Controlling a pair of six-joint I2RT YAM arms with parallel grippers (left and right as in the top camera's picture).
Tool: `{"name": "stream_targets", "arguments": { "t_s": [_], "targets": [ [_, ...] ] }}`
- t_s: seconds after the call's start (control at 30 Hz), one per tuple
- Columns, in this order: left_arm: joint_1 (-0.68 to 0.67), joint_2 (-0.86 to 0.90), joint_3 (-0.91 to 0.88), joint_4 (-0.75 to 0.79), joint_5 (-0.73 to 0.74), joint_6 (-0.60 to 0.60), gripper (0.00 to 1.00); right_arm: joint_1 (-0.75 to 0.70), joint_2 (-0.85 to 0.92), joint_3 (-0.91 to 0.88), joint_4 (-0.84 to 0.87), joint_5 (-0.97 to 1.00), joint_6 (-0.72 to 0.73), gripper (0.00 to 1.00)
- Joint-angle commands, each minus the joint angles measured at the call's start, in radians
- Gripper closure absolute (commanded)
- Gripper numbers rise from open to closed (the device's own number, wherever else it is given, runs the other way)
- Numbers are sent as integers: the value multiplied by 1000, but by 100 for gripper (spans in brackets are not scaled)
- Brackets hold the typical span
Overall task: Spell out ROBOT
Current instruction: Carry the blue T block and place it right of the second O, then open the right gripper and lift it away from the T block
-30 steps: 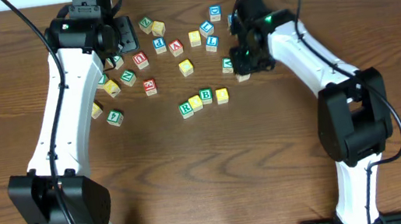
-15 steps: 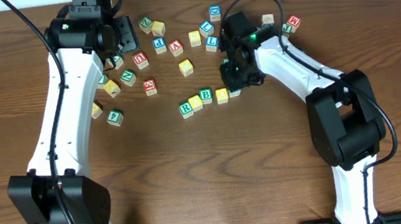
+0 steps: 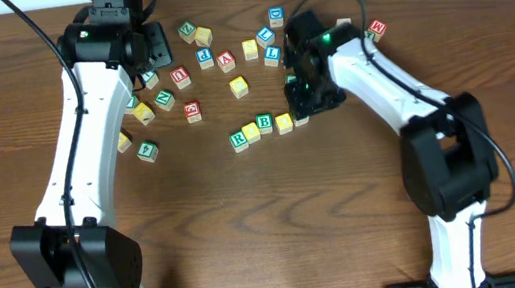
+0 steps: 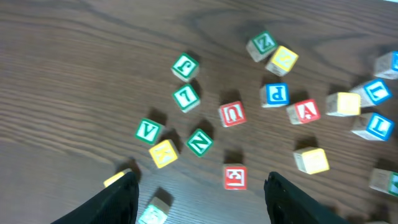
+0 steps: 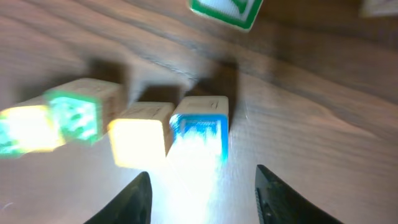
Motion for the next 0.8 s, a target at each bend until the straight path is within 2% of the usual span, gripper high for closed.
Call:
{"name": "stream_targets", "arguments": {
  "t_s": [0.0,0.23,0.77],
  "targets": [
    [2,1,7,-3,-76,13,36,-7,-157,71,-41,-2,2,47],
    [2,1,7,-9,-72,13,36,-43,-279,71,-127,21,2,44],
    [2,1,7,-19,-68,12,36,-53,-262,52,-145,21,10,40]
  ]
}}
